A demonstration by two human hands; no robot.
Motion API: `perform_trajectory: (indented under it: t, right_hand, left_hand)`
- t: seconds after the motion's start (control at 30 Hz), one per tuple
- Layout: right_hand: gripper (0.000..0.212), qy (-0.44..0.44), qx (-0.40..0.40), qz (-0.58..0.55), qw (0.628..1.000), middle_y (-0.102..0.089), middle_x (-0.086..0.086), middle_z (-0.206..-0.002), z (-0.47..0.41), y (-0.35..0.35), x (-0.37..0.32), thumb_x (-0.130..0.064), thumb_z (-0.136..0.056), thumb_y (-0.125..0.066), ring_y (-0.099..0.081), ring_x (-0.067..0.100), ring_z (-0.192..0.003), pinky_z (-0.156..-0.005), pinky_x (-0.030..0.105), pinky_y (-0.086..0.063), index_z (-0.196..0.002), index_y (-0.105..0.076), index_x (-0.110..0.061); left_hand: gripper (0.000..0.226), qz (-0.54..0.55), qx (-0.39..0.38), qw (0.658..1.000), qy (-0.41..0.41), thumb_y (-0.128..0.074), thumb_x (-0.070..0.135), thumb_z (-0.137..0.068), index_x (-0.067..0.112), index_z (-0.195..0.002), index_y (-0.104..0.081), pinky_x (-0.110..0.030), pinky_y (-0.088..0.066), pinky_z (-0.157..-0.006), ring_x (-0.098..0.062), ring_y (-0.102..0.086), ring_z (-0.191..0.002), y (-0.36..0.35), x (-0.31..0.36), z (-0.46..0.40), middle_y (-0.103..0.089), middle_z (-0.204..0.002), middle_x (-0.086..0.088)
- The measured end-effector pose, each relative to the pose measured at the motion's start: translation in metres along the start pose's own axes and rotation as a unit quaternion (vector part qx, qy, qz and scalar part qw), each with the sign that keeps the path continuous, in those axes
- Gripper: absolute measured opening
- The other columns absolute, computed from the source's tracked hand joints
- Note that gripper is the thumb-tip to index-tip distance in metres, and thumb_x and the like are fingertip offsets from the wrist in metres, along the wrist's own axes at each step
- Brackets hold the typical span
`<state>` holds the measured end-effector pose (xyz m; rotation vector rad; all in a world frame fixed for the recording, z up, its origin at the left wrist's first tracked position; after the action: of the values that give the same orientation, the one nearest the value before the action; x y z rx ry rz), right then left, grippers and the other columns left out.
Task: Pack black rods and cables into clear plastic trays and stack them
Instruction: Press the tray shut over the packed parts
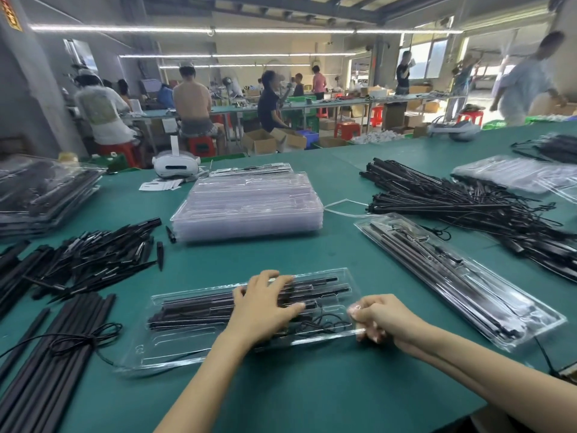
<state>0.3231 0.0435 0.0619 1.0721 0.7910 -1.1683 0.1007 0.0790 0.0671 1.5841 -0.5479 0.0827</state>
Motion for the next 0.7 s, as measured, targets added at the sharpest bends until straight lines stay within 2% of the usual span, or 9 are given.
perform_trajectory:
  t: [0.1, 0.17, 0.27, 0.37, 0.47, 0.57, 0.7]
  right_hand:
    - [0.018, 0.004, 0.001, 0.011, 1.000, -0.053, 0.002, -0.043, -0.001, -0.001, 0.000, 0.006, -0.087, -0.054, -0.038, 0.010, -0.028, -0.033, 0.017, -0.025, -0.072, -0.055, -0.004]
    - [0.026, 0.001, 0.005, 0.033, 0.999, -0.051, 0.006, -0.044, -0.002, -0.001, -0.001, 0.011, -0.082, -0.046, -0.040, 0.013, -0.031, -0.035, 0.017, -0.026, -0.063, -0.052, -0.005]
    - [0.025, -0.037, -0.041, 0.027, 0.998, -0.059, 0.013, -0.050, -0.002, 0.004, -0.004, 0.011, -0.080, -0.041, -0.047, 0.017, -0.037, -0.037, 0.018, -0.029, -0.065, -0.056, -0.002]
    - [0.016, -0.064, -0.101, 0.041, 0.992, -0.062, 0.016, -0.052, -0.005, 0.008, -0.011, 0.006, -0.084, -0.050, -0.057, 0.018, -0.039, -0.040, 0.018, -0.036, -0.071, -0.060, 0.005]
    - [0.010, -0.106, -0.131, 0.053, 0.984, -0.065, 0.021, -0.058, -0.012, 0.013, -0.017, 0.001, -0.084, -0.062, -0.060, 0.022, -0.043, -0.049, 0.024, -0.041, -0.074, -0.061, 0.004]
    - [0.005, -0.114, -0.150, 0.070, 0.980, -0.065, 0.021, -0.060, -0.015, 0.014, -0.020, 0.004, -0.081, -0.062, -0.061, 0.022, -0.044, -0.053, 0.024, -0.041, -0.080, -0.057, 0.002]
    - [0.010, -0.088, -0.152, 0.053, 0.983, -0.064, 0.017, -0.055, -0.012, 0.012, -0.013, 0.002, -0.088, -0.053, -0.059, 0.020, -0.043, -0.045, 0.020, -0.046, -0.079, -0.058, 0.004]
  left_hand:
    - [0.065, -0.012, -0.042, 0.996, -0.075, -0.053, 0.062, -0.084, 0.040, -0.142, -0.033, -0.048, -0.006, -0.114, -0.011, -0.019, -0.140, -0.004, 0.047, -0.017, -0.027, -0.150, 0.005]
    - [0.068, -0.040, -0.109, 0.987, -0.114, -0.047, 0.060, -0.089, 0.041, -0.148, -0.019, -0.058, 0.006, -0.112, -0.013, -0.004, -0.146, -0.016, 0.069, -0.025, -0.013, -0.158, 0.003]
    - [0.063, -0.083, -0.153, 0.980, -0.098, -0.027, 0.063, -0.094, 0.046, -0.148, 0.000, -0.066, 0.018, -0.105, -0.015, 0.015, -0.146, -0.034, 0.064, -0.026, 0.007, -0.160, 0.008]
    - [0.059, -0.070, -0.106, 0.989, -0.076, -0.019, 0.063, -0.095, 0.046, -0.149, -0.001, -0.062, 0.020, -0.107, -0.007, 0.012, -0.146, -0.046, 0.048, -0.016, 0.004, -0.159, 0.016]
    - [0.052, -0.017, -0.055, 0.996, -0.066, -0.020, 0.048, -0.101, 0.044, -0.149, -0.001, -0.054, 0.019, -0.110, -0.002, 0.002, -0.145, -0.048, 0.044, -0.014, -0.008, -0.158, 0.019]
    - [0.051, -0.009, -0.043, 0.997, -0.056, -0.023, 0.041, -0.103, 0.038, -0.151, -0.005, -0.051, 0.015, -0.113, 0.001, -0.004, -0.144, -0.046, 0.045, -0.014, -0.013, -0.158, 0.018]
    - [0.049, -0.008, -0.034, 0.997, -0.063, -0.028, 0.043, -0.101, 0.042, -0.148, -0.016, -0.054, 0.012, -0.113, -0.001, -0.007, -0.144, -0.045, 0.046, -0.014, -0.016, -0.157, 0.016]
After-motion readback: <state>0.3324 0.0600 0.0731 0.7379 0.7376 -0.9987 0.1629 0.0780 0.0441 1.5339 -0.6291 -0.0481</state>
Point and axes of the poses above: each hand's wrist, its own z-axis away from the middle knuckle, its own y-axis out of the back of the hand, x = y × z, the point moved 1 cm from there along -z, towards the middle knuckle
